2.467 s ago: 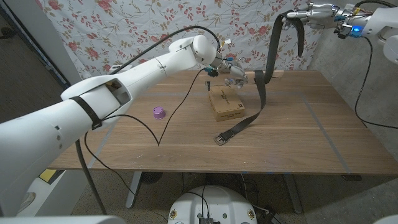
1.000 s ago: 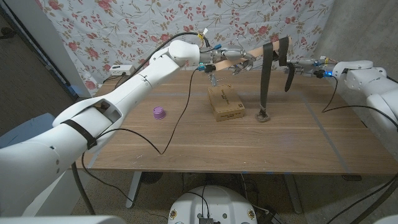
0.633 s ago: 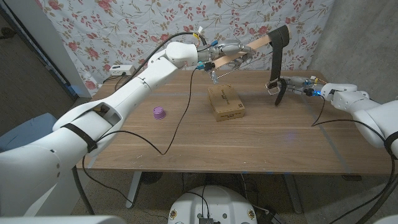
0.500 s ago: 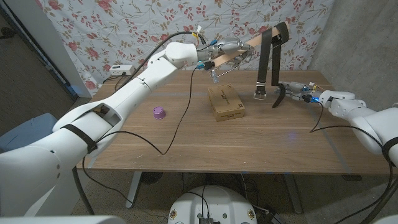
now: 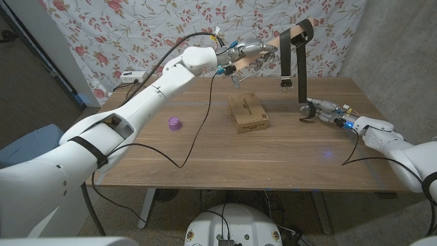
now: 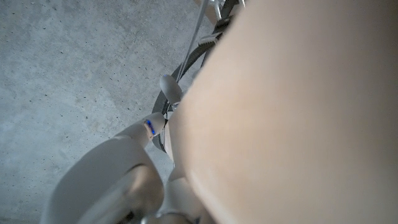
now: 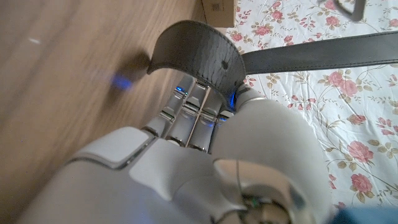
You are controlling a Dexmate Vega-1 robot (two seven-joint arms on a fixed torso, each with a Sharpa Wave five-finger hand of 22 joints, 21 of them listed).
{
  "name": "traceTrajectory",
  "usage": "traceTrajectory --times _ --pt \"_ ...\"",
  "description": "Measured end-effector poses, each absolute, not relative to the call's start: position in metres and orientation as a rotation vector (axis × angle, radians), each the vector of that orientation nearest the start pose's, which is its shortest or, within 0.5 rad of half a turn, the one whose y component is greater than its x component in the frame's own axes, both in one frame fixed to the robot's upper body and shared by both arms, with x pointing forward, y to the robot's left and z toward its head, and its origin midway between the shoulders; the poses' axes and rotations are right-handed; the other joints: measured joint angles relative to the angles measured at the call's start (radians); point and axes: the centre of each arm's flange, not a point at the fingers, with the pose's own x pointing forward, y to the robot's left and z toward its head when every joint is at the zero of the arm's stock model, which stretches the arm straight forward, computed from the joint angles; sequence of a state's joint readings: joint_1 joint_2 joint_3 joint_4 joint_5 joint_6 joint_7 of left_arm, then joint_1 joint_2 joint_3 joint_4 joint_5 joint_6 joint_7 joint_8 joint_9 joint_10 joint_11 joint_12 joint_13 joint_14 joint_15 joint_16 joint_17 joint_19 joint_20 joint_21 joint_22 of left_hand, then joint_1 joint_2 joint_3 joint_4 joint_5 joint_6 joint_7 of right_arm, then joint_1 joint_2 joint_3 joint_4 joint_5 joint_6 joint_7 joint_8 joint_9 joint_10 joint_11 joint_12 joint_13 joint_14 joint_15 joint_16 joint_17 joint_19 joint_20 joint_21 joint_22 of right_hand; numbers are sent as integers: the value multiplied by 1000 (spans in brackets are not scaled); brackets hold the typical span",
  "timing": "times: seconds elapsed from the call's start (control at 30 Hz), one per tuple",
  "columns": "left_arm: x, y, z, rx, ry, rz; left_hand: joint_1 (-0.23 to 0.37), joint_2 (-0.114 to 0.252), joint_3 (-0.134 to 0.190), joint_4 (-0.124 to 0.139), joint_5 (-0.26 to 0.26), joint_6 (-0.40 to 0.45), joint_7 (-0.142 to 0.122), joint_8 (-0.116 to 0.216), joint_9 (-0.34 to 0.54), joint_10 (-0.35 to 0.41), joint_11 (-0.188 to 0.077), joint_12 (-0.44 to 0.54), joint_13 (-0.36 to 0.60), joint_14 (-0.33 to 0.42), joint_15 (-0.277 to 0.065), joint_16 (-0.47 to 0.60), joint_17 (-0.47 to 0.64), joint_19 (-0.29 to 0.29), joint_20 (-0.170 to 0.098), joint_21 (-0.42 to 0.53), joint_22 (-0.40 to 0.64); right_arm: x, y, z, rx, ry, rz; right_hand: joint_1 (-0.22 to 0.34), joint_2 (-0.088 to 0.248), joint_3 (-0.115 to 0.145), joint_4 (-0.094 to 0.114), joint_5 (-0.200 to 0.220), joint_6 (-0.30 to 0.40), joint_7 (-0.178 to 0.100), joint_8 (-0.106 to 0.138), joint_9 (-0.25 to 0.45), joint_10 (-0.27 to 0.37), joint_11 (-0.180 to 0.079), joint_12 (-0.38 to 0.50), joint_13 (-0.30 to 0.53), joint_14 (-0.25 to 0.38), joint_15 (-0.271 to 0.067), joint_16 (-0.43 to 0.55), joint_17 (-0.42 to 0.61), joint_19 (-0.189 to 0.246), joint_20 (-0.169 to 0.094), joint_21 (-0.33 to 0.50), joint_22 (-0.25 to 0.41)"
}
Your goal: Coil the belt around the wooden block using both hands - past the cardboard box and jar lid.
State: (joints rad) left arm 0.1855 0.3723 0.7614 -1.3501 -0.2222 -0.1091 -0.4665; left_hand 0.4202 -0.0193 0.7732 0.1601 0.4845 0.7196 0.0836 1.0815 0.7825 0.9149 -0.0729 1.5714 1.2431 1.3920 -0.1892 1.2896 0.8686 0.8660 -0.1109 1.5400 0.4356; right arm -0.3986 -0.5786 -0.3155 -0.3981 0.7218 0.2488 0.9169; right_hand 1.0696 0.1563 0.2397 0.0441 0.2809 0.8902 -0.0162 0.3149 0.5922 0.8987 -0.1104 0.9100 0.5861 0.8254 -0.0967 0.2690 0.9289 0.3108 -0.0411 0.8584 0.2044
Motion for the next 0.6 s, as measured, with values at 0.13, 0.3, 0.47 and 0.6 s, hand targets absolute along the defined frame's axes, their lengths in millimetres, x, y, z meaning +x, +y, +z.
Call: traceTrajectory --times 0.13,0.3,0.47,0.6 --pt "584 27 220 869 -846 -784 0 0 0 0 0 0 0 2 0 -2 -2 0 1 0 0 0 0 0 0 0 0 666 -471 -43 36 -391 515 0 0 0 0 0 0 0 0 3 0 0 0 1 0 0 2 5 0 0 8 0" --pt "587 26 222 926 -817 -736 0 0 0 0 0 2 -2 4 0 -2 -2 0 0 -2 -2 0 0 0 0 0 0 653 -470 -56 88 -471 572 0 0 0 0 -2 0 0 -1 9 0 0 4 5 0 0 2 9 -1 -1 8 0" --pt "589 24 224 982 -797 -698 0 0 0 0 0 0 -4 5 3 -2 -2 0 0 -4 -3 0 0 0 0 0 0 638 -467 -59 116 -576 644 0 0 0 0 -2 0 0 -3 10 0 0 4 3 0 0 4 14 -10 -1 9 0" --pt "591 22 225 1017 -785 -675 0 0 0 0 0 0 -4 5 2 -2 -2 -1 -1 -4 -3 0 5 0 0 0 1 627 -468 -62 120 -647 673 0 0 0 0 -2 0 0 -4 13 0 0 4 5 0 0 9 18 -10 -1 15 0"
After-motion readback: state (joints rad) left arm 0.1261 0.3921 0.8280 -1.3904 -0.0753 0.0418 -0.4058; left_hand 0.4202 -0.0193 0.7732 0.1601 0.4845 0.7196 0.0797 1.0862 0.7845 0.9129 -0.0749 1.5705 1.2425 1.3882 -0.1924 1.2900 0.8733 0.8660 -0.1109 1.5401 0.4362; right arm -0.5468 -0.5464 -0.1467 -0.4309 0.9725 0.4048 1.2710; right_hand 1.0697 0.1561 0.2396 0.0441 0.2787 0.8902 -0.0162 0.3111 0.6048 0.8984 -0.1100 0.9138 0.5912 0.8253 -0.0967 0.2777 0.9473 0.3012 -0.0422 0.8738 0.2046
